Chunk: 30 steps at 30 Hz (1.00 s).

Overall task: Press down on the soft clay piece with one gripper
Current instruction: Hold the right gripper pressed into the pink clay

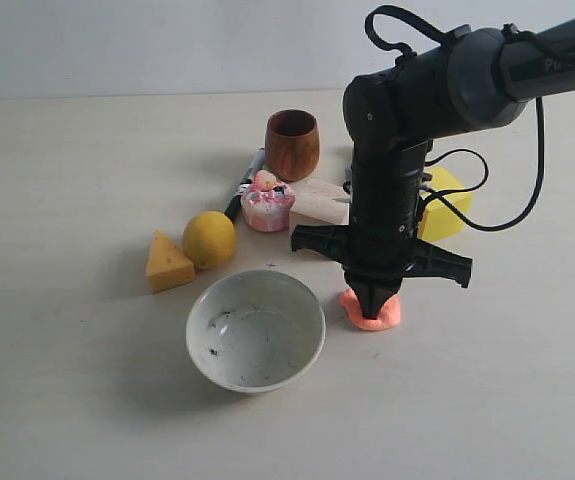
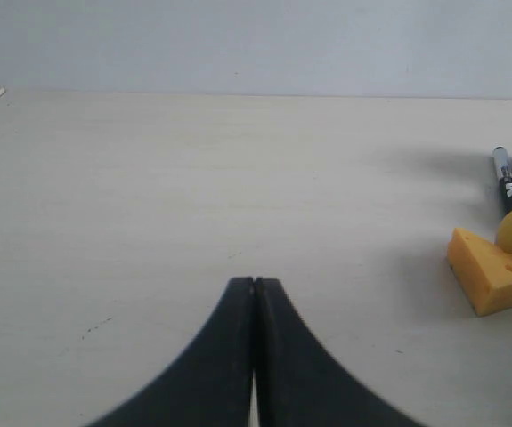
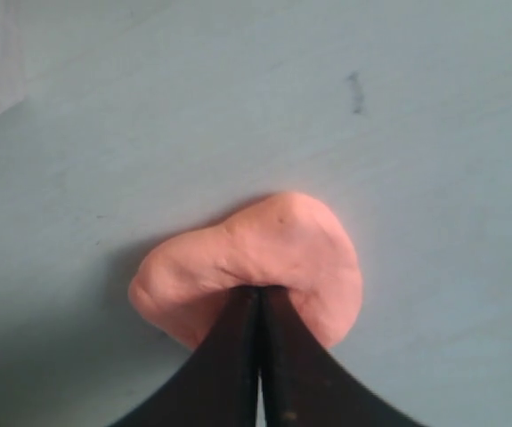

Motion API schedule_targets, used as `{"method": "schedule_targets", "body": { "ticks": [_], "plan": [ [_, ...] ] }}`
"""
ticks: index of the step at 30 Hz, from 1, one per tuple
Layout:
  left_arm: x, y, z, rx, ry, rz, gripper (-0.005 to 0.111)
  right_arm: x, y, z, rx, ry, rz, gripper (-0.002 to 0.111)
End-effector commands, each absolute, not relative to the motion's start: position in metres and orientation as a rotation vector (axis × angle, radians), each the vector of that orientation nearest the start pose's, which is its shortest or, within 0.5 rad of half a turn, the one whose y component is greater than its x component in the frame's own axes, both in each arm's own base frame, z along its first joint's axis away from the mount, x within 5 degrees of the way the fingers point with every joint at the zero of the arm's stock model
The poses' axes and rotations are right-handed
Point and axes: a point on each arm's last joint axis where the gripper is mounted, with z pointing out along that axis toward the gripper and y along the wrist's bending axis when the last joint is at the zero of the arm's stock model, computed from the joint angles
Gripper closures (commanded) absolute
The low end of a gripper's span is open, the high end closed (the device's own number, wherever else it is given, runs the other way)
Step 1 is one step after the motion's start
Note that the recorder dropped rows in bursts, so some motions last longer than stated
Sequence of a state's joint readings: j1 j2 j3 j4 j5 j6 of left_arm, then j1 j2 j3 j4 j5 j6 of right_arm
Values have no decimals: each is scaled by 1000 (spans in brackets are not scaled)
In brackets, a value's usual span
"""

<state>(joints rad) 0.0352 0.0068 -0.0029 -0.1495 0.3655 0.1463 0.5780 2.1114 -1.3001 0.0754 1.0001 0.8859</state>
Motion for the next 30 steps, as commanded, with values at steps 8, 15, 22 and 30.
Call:
{"method": "schedule_targets", "body": {
  "ticks": [8,15,22,30],
  "plan": [
    [53,-3,181,12,1838,-30,107,298,210,72,641,3290,-70,107],
    [53,-3,181,12,1838,-30,107,297,210,68,644,3303,-80,107],
    [53,-3,181,12,1838,-30,107,297,211,68,641,3303,-77,107],
    [53,-3,181,12,1838,-30,107,297,211,68,641,3301,-75,107]
  ]
}}
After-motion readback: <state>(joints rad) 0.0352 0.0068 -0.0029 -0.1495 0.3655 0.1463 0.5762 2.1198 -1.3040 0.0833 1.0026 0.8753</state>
